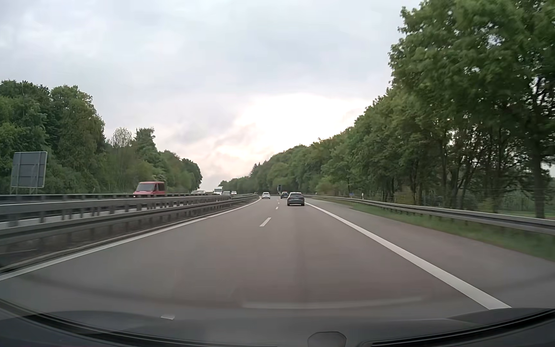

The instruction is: Follow the waypoints while adhering to traffic rules and regulations

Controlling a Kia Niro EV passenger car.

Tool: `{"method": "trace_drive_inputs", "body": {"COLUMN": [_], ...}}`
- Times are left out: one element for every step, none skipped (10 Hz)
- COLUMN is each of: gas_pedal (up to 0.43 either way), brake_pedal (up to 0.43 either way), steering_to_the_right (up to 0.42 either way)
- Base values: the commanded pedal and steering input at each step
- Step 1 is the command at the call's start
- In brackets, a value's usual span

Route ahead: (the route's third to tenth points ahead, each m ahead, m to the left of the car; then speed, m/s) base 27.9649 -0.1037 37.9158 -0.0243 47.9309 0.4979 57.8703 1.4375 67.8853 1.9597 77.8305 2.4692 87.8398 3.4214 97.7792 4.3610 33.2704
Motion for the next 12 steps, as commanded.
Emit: {"method": "trace_drive_inputs", "body": {"gas_pedal": [0.370, 0.370, 0.370, 0.370, 0.378, 0.378, 0.378, 0.378, 0.378, 0.378, 0.378, 0.378], "brake_pedal": [0.000, 0.000, 0.000, 0.000, 0.000, 0.000, 0.000, 0.000, 0.000, 0.000, 0.000, 0.000], "steering_to_the_right": [-0.013, -0.013, -0.013, -0.012, -0.012, -0.013, -0.012, -0.013, -0.012, -0.012, -0.012, -0.011]}}
